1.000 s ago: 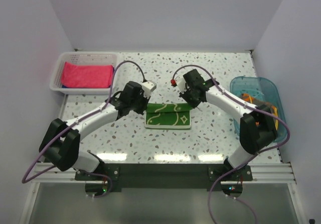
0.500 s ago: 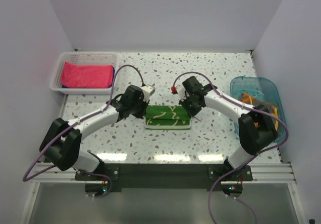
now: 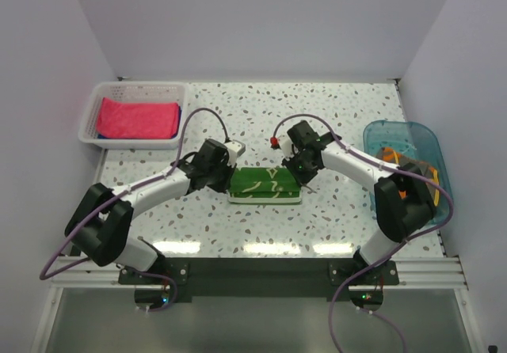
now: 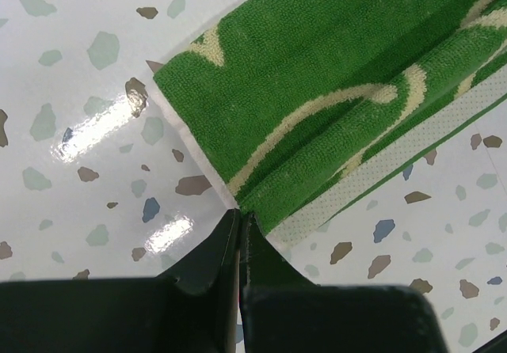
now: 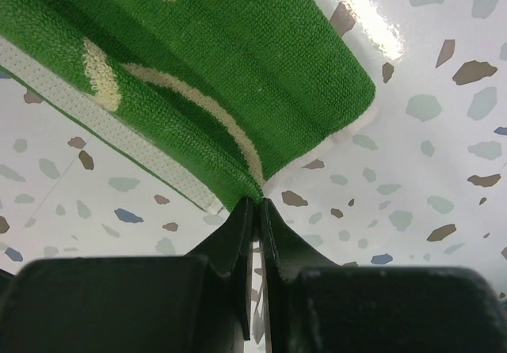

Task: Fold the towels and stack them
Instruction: Fold the towel

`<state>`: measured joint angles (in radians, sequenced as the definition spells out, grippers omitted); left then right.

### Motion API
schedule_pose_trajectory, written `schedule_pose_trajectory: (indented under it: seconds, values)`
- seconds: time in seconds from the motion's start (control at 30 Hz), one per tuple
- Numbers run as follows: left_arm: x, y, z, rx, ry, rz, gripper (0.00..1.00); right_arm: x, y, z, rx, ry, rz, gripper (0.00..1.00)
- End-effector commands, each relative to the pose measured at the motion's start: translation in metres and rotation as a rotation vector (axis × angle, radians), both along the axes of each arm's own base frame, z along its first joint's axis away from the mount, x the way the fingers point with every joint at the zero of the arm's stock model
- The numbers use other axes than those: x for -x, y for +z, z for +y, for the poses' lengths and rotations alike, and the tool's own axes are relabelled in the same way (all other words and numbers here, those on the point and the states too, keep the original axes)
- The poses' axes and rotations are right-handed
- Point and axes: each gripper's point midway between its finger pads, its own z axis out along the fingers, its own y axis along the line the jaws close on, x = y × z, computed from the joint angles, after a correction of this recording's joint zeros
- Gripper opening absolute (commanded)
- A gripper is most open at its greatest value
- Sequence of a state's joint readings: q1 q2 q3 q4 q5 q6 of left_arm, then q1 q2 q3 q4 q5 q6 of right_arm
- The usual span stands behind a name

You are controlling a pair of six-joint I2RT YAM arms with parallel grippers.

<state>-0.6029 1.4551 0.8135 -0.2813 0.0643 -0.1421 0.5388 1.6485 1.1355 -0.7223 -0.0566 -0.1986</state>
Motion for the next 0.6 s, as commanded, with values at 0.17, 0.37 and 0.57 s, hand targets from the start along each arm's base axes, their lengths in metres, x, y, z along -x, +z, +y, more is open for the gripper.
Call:
schedule_pose_trajectory:
  seconds: [0.17, 0.37, 0.57]
  values:
    - [-0.002, 0.011, 0.009, -0.041, 0.035, -0.005, 0.0, 0.009, 0.007, -0.005, 0.019, -0.021, 0.018, 0.03]
    - [0.003, 0.015, 0.007, -0.025, 0.029, 0.001, 0.0, 0.014, 0.009, -0.007, 0.016, -0.03, 0.029, 0.03]
    - [0.017, -0.003, 0.008, -0.029, 0.034, 0.048, 0.0, 0.023, -0.008, -0.009, 0.034, -0.041, 0.08, 0.04]
